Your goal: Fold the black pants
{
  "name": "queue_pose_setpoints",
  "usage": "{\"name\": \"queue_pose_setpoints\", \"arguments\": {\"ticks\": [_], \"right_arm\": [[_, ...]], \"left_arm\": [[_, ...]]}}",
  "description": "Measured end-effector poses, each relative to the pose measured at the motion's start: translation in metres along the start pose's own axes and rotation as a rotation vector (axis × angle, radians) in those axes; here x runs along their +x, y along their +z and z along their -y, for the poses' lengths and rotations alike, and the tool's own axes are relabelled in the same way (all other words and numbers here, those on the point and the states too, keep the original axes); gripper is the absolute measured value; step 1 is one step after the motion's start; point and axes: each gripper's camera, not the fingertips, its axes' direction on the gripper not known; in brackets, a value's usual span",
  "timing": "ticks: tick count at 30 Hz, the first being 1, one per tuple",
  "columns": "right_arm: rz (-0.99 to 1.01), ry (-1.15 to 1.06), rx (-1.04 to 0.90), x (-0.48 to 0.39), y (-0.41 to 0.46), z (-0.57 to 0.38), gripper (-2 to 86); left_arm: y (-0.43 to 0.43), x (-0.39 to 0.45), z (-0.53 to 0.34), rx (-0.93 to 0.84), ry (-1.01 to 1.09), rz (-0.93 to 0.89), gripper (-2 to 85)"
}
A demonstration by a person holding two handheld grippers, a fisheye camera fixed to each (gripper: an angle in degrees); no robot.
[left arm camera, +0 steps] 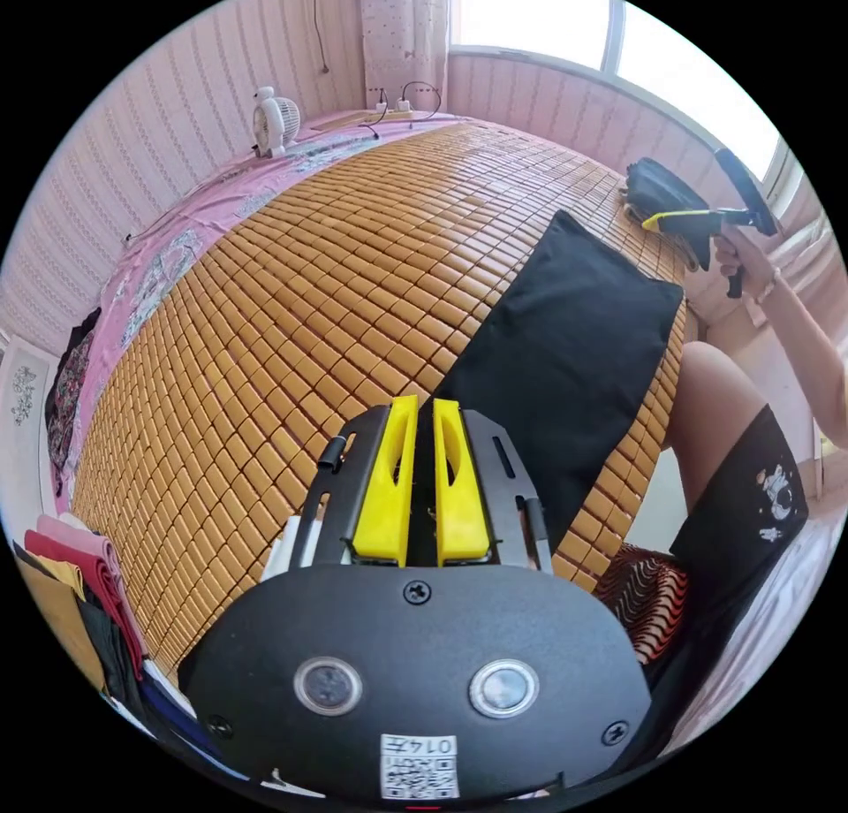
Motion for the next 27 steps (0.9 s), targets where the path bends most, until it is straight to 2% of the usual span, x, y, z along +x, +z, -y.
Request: {"name": "queue_pose_setpoints", "arguments": {"ticks": [2, 7, 10, 13, 17, 19, 21, 24, 27], "right_arm": [[0.011, 0.067, -0.032, 0.016, 0.003, -0.024, 6.6], [0.224, 0.325, -0.103, 0.058, 0.027, -0.080, 8.0], [0.294, 0.397, -0.098, 0.068, 0.036, -0.083, 4.7], [0.335, 0.333, -0.035, 0.060, 0.024, -0.073, 2.4], [0.311, 0.227, -0.011, 0.042, 0.013, -0.048, 1.6], [0.227, 0.195, 0.006, 0.036, 0.015, -0.039, 1.4], [0.134, 0.220, -0.067, 0.040, 0.034, -0.042, 1.3], [0.118, 0.297, -0.202, 0.051, 0.079, -0.059, 1.5], [0.111, 0.307, -0.164, 0.047, 0.087, -0.068, 1.7]], "left_arm": [[-0.012, 0.009, -0.009, 0.025, 0.044, -0.060, 4.2], [-0.004, 0.036, -0.023, -0.024, 0.127, -0.164, 6.8], [0.010, 0.047, -0.029, -0.100, 0.149, -0.171, 7.2], [0.013, 0.050, -0.032, -0.116, 0.149, -0.156, 7.4], [0.006, 0.046, -0.033, -0.108, 0.097, -0.199, 8.1], [0.002, 0.044, -0.034, -0.107, 0.087, -0.199, 8.3], [-0.004, 0.041, -0.034, -0.098, 0.083, -0.202, 8.4], [-0.012, 0.036, -0.037, -0.099, 0.081, -0.216, 8.3], [-0.021, 0.034, -0.039, -0.109, 0.104, -0.213, 8.3]]}}
